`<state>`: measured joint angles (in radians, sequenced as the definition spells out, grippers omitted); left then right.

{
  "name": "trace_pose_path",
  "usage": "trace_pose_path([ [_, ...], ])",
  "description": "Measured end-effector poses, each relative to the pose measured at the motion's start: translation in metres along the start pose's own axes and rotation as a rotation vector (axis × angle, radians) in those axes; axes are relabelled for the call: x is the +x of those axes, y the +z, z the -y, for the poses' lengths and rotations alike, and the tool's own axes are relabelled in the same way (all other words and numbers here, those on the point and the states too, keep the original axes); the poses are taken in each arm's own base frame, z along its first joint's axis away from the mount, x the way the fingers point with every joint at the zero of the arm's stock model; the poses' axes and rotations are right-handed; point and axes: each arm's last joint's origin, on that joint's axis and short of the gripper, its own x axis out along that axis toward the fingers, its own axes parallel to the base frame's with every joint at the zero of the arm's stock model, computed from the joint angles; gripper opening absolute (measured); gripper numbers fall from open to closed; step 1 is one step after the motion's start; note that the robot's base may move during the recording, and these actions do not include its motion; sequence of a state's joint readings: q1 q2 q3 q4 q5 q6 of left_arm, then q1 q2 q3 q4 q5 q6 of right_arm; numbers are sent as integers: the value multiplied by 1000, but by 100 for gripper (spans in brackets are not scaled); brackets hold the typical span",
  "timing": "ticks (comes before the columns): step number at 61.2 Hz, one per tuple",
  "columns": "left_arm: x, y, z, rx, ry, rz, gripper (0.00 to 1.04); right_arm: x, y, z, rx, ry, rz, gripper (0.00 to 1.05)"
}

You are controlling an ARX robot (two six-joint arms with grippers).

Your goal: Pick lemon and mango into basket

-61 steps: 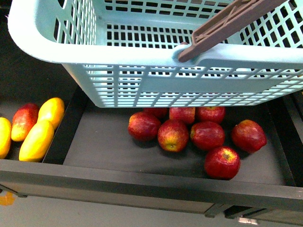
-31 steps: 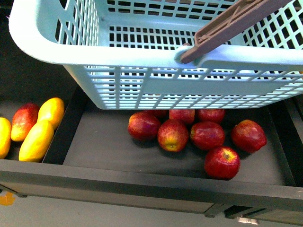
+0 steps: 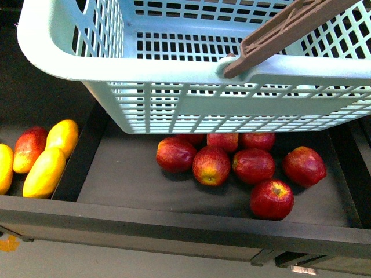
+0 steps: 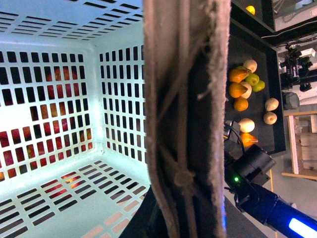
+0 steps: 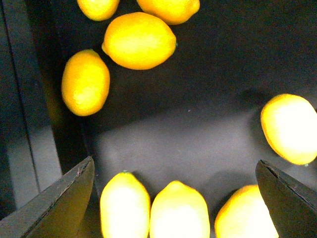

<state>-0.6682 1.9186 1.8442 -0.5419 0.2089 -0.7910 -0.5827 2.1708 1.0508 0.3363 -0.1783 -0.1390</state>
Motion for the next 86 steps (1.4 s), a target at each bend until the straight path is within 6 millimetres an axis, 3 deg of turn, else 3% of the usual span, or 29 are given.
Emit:
trace_pose_path([
  [12,0,0,0,0,-1,-1,6,32,1,1,-83,19,-92,96],
  [23,0,0,0,0,-1,-1,6,53,5,1,-210,-12,-70,96],
  [51,0,0,0,0,-1,-1,6,104,15,-10,-771,-18,-55,96],
  [71,0,0,0,0,0,0,6,136,32,-8,-914,33,-46,96],
  [86,0,0,0,0,-1,-1,6,147,38,-7,-977,115,-57,96],
])
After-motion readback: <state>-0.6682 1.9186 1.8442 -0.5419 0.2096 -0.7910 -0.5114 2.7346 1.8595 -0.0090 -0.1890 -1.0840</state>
